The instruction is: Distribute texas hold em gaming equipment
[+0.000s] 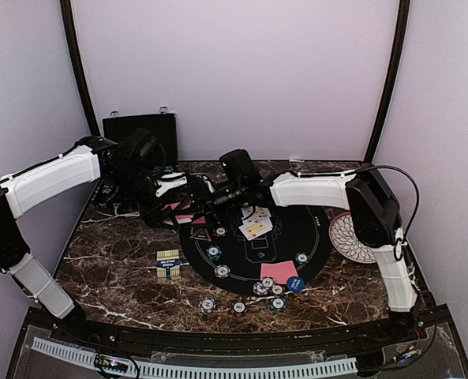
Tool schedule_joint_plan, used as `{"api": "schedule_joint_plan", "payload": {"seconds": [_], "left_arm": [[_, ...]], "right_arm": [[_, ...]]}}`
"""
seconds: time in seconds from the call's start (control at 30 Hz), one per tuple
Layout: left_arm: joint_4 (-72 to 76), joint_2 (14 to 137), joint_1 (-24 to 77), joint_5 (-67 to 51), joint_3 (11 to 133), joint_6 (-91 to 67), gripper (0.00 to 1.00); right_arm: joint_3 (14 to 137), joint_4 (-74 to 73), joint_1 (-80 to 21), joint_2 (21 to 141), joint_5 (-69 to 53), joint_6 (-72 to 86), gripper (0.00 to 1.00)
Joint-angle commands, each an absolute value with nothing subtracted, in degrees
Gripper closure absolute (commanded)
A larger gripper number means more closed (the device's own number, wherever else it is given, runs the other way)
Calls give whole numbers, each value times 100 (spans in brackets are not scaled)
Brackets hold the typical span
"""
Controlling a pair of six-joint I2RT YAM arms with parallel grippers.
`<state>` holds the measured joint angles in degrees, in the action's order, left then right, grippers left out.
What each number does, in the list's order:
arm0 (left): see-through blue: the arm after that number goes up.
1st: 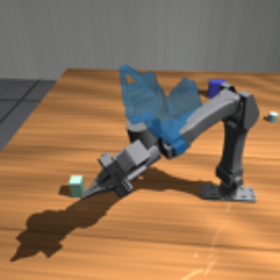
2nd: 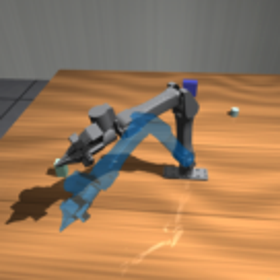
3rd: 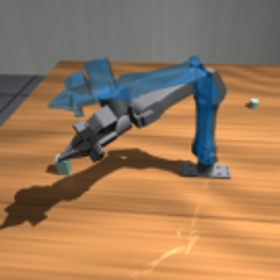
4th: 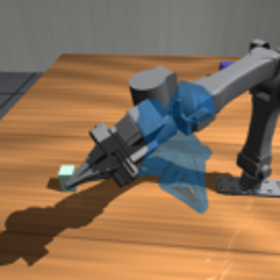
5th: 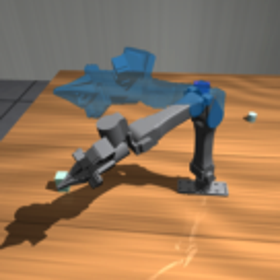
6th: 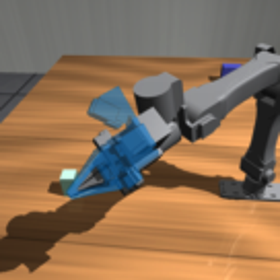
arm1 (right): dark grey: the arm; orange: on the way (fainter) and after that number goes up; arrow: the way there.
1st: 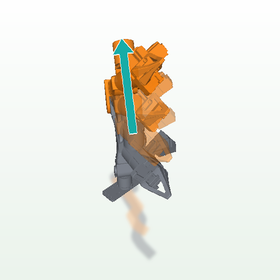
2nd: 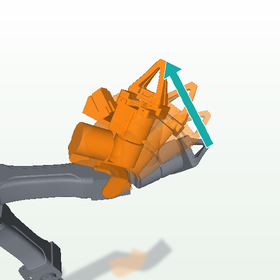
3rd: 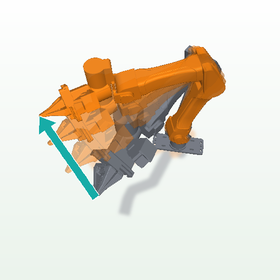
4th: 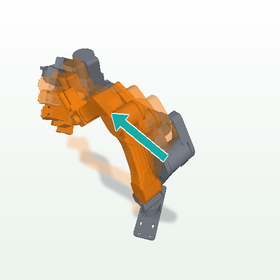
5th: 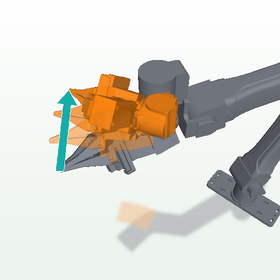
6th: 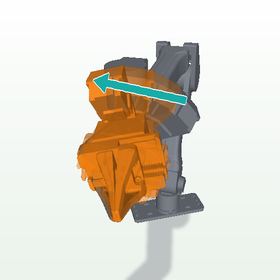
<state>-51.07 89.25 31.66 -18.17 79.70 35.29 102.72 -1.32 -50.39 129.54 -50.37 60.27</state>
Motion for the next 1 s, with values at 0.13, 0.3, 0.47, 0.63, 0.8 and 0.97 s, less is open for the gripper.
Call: {"api": "schedule_joint_plan", "payload": {"seconds": [0.13,0.3,0.47,0.63,0.8,0.97], "left_arm": [[-5036,8729,3127,-1872,8121,3533,100],[-5044,8740,3129,-1868,8130,3529,100],[-5045,8720,3127,-1835,8075,3531,100],[-5029,8705,3129,-1815,8042,3540,100],[-5019,8701,3129,-1811,8046,3542,100],[-5020,8708,3126,-1776,8034,3557,100]], "right_arm": [[9881,-816,-4795,12547,-4885,5509,40],[9927,-866,-4775,12438,-4934,5480,42],[9804,-505,-4703,12143,-5044,5719,54],[9637,-316,-4655,11954,-5129,5878,66],[9405,119,-4645,11894,-5259,6181,76],[9220,695,-4634,11874,-5413,6594,81]]}}
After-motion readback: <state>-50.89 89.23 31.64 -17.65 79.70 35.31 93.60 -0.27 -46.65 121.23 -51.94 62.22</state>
